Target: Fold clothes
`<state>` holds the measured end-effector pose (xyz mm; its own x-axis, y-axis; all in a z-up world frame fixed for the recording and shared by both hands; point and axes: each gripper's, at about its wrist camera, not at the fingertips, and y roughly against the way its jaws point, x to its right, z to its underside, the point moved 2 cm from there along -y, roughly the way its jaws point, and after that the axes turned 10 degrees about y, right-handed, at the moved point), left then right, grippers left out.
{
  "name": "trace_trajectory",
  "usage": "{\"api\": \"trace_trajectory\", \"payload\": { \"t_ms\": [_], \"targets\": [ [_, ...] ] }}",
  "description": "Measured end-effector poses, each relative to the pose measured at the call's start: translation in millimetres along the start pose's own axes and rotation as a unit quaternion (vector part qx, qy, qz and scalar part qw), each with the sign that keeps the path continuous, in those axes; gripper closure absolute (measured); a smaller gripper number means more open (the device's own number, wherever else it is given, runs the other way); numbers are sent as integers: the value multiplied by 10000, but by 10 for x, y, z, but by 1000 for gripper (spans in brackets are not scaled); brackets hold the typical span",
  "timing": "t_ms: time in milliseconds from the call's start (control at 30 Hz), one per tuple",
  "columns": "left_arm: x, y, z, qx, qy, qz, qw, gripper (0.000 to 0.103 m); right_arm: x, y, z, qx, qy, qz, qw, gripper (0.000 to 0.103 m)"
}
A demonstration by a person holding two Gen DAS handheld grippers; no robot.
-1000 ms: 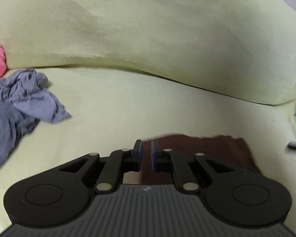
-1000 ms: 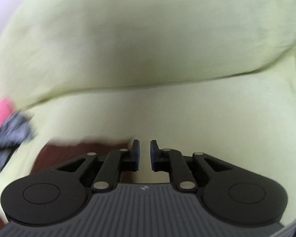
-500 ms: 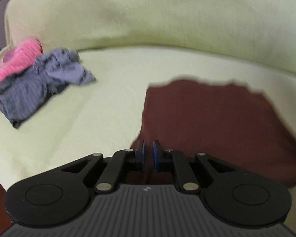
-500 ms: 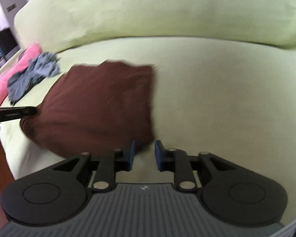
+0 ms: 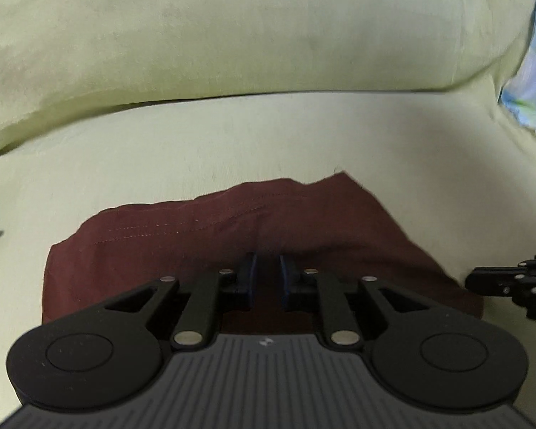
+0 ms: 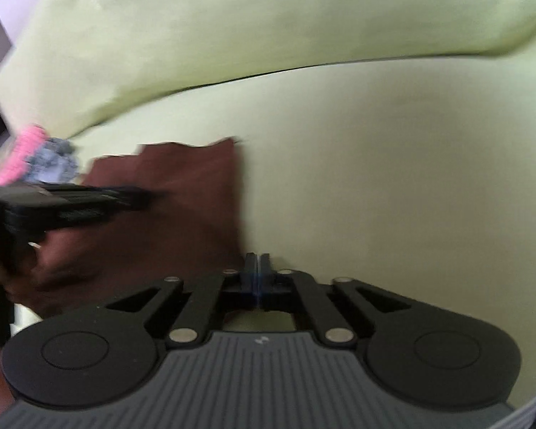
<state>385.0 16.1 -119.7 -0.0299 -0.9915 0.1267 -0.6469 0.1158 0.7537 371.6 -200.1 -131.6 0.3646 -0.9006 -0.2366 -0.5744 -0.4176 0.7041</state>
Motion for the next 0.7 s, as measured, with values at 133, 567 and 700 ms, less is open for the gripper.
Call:
{"api": "trace_trajectory", "payload": {
  "t_ms": [133, 567, 700],
  "targets": [
    [-141, 115, -14, 82, 174, -1, 9998, 85, -173, -75, -171, 376, 112, -489, 9980, 100],
    [-1108, 359, -128, 436, 982, -674, 9919, 79, 245, -495, -636, 430, -144, -566, 9974, 64],
    [-1279, 286, -39, 159, 1227, -778, 9893, 73, 225, -723, -664, 45, -106, -656, 9978, 60]
  ]
}}
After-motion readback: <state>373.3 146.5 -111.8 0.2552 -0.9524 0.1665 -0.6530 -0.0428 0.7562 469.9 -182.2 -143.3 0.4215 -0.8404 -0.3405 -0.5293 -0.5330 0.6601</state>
